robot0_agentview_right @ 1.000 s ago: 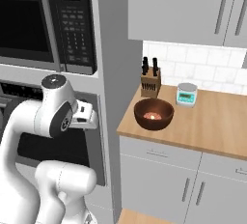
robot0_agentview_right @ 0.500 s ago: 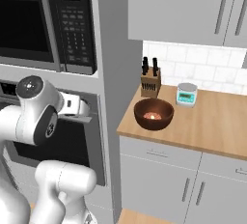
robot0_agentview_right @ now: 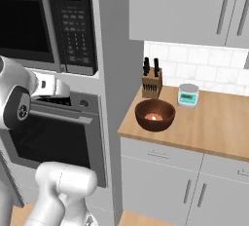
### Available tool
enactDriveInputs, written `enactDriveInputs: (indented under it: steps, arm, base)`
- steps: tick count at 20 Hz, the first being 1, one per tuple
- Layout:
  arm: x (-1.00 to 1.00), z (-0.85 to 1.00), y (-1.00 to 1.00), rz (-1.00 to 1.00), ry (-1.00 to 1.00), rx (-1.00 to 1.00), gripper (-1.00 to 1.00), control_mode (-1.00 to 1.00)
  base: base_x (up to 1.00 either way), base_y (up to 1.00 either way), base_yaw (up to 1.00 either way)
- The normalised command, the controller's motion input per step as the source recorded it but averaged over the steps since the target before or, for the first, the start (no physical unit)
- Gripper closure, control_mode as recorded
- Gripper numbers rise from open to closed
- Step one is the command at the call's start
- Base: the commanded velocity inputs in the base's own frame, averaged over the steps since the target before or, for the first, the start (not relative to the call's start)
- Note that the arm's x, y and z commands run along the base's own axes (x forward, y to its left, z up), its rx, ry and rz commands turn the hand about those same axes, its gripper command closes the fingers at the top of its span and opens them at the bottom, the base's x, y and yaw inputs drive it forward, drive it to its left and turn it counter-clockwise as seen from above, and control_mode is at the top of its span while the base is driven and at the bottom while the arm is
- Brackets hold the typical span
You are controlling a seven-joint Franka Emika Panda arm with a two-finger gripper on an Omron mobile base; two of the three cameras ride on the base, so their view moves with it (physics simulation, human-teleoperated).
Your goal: Open the microwave, place the bowl with waffle inside the microwave, then close the microwave door and turn it on.
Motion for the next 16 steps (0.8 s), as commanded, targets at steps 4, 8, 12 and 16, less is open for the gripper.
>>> enactDriveInputs:
  steps: [4, 8, 12, 16]
  arm:
    - [0.04, 0.75, 0.22, -0.07, 0.00, -0.04, -1.00, -1.00]
    - [0.07, 0.65, 0.01, -0.13, 0.00, 0.00, -1.00, -1.00]
    - [0.27, 0.21, 0.11, -0.25, -0.02, -0.02, -1.00, -1.00]
    - [0.42, 0.00, 0.58, -0.15, -0.07, -0.09, -1.00, -1.00]
  base:
    - [0.00, 0.00, 0.00]
    - [0.00, 0.00, 0.00]
    - [0.00, 0.00, 0.00]
    - [0.00, 0.00, 0.00]
